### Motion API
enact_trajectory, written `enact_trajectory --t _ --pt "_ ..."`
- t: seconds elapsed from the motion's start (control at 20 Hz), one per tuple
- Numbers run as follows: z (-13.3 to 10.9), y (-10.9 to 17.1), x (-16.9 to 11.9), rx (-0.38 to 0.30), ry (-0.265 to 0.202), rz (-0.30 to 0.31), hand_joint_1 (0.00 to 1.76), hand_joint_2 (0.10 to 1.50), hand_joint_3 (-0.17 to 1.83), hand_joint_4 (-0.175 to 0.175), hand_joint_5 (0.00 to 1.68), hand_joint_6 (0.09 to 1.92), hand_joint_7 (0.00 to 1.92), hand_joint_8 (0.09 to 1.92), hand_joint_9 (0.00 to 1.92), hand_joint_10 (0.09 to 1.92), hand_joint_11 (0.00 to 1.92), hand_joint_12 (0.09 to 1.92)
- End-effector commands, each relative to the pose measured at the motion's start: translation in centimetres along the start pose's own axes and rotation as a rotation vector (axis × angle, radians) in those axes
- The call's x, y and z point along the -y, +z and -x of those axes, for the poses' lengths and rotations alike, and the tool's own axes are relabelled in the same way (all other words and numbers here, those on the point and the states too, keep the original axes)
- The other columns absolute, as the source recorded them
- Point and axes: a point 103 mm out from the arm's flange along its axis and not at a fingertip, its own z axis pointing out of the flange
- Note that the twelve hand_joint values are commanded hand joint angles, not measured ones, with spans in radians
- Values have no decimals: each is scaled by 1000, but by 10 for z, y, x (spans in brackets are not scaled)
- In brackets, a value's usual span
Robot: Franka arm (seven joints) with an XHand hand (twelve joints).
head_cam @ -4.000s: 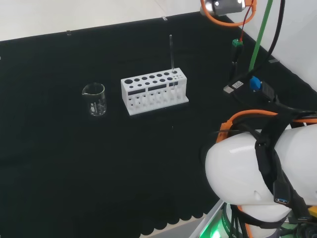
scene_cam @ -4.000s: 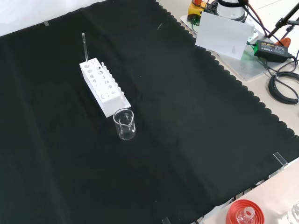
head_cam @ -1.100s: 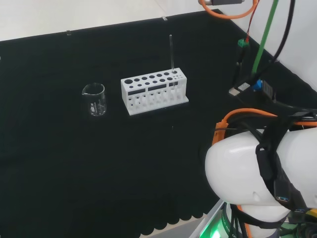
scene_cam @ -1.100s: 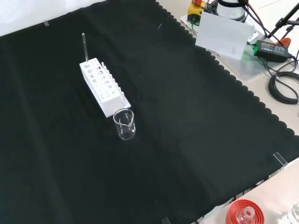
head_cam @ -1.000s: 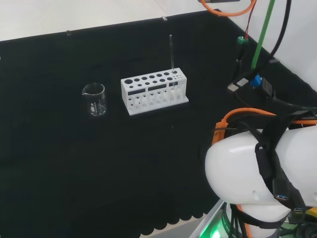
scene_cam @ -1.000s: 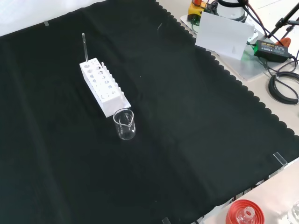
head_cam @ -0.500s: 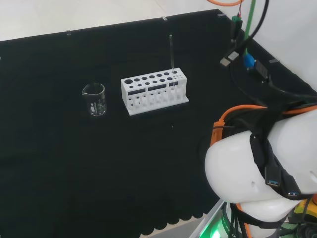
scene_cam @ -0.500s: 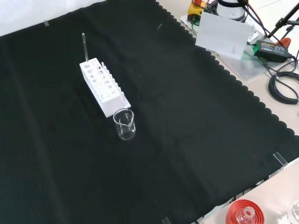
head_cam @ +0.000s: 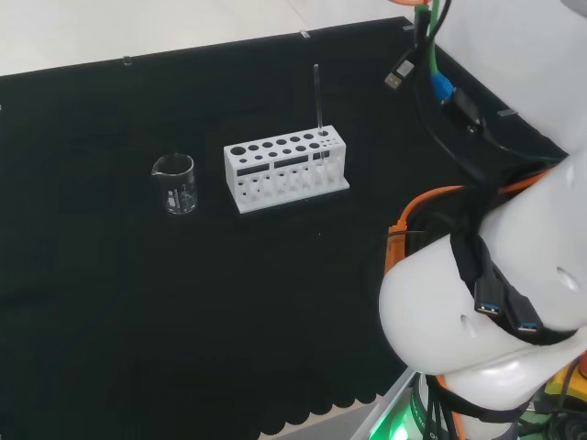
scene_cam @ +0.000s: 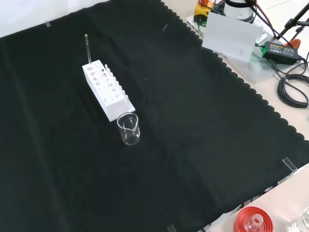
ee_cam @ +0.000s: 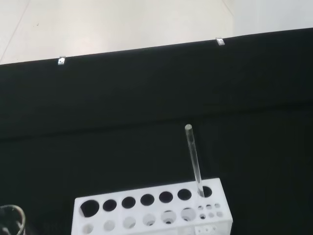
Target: Take the glass rod from the white test tube rack.
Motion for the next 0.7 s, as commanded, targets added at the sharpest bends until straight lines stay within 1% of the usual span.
enact_trajectory --t 0.05,0.2,0.3,0.65,0.7 --pt "29 26 -45 -25 -10 -4 569 952 429 -75 325 629 463 841 583 856 443 1393" --pt "38 38 -59 -24 -13 -20 553 949 431 -78 327 654 487 847 630 860 506 1375" --pt "43 46 -68 -20 -20 -33 575 932 429 -80 330 664 493 846 663 852 541 1358" --pt "51 74 -90 -17 -59 -55 613 901 445 -88 337 692 496 842 766 807 649 1309" --pt "52 78 -92 -19 -66 -57 614 898 447 -90 337 695 525 852 781 801 663 1303"
